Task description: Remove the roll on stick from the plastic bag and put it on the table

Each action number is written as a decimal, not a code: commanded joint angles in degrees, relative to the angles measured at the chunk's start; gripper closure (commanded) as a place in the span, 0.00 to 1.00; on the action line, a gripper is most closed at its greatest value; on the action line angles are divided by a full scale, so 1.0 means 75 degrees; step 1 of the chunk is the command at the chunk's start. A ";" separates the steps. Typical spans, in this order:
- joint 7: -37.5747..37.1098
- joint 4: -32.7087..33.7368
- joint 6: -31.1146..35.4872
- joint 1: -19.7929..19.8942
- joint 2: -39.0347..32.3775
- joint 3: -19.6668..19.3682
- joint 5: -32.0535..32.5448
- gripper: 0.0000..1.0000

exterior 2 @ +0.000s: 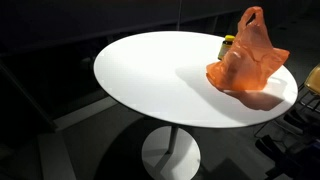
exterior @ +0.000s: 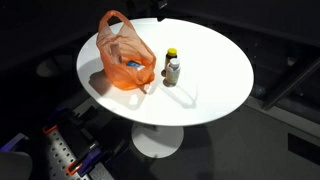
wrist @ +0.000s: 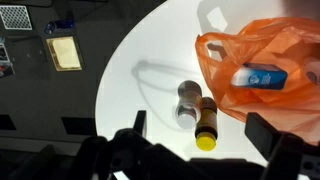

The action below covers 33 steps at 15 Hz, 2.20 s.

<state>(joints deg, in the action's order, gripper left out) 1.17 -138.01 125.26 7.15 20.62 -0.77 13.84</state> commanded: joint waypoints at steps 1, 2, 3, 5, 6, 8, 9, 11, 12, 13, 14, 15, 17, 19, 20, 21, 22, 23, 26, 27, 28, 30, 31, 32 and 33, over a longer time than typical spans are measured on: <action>-0.0028 0.0026 -0.0028 -0.0099 0.0000 -0.0088 0.0035 0.00; -0.0028 0.0032 -0.0028 -0.0099 0.0000 -0.0088 0.0035 0.00; -0.0028 0.0032 -0.0028 -0.0098 0.0000 -0.0088 0.0035 0.00; -0.0028 0.0033 -0.0028 -0.0098 0.0000 -0.0088 0.0035 0.00; -0.0028 0.0033 -0.0028 -0.0099 0.0000 -0.0088 0.0035 0.00; -0.0110 -0.0036 0.0035 -0.0133 -0.0092 -0.0023 0.0088 0.00; -0.0103 -0.0063 0.0044 -0.0172 -0.0130 -0.0022 0.0036 0.00; -0.0092 -0.0137 0.0143 -0.0273 -0.0246 -0.0028 -0.0088 0.00; -0.0093 -0.0188 0.0216 -0.0337 -0.0316 -0.0014 -0.0122 0.00; -0.0092 -0.0249 0.0338 -0.0415 -0.0396 0.0003 -0.0171 0.00; -0.0046 -0.0310 0.0502 -0.0508 -0.0480 0.0011 -0.0265 0.00; -0.0026 -0.0371 0.0665 -0.0598 -0.0575 0.0029 -0.0366 0.00; 0.0006 -0.0469 0.1010 -0.0784 -0.0787 0.0077 -0.0573 0.00; 0.0061 -0.0539 0.1318 -0.0970 -0.1023 0.0141 -0.0829 0.00; 0.0093 -0.0556 0.1443 -0.1052 -0.1131 0.0165 -0.0942 0.00; 0.0108 -0.0562 0.1536 -0.1121 -0.1238 0.0189 -0.1057 0.00; 0.0115 -0.0563 0.1616 -0.1172 -0.1336 0.0209 -0.1153 0.00; 0.0113 -0.0561 0.1660 -0.1219 -0.1432 0.0231 -0.1261 0.00; 0.0139 -0.0574 0.1758 -0.1327 -0.1652 0.0290 -0.1532 0.00; 0.0143 -0.0565 0.1774 -0.1352 -0.1720 0.0314 -0.1619 0.00; 0.0117 -0.0545 0.1767 -0.1377 -0.1784 0.0344 -0.1667 0.00; 0.0124 -0.0509 0.1759 -0.1438 -0.1901 0.0392 -0.1818 0.00; 0.0124 -0.0495 0.1757 -0.1460 -0.1954 0.0418 -0.1888 0.00; 0.0133 -0.0480 0.1752 -0.1484 -0.2002 0.0442 -0.1944 0.00; 0.0128 -0.0456 0.1750 -0.1508 -0.2062 0.0468 -0.1990 0.00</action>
<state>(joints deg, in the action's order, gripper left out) 1.25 -142.38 137.93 -3.77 6.48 2.24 0.71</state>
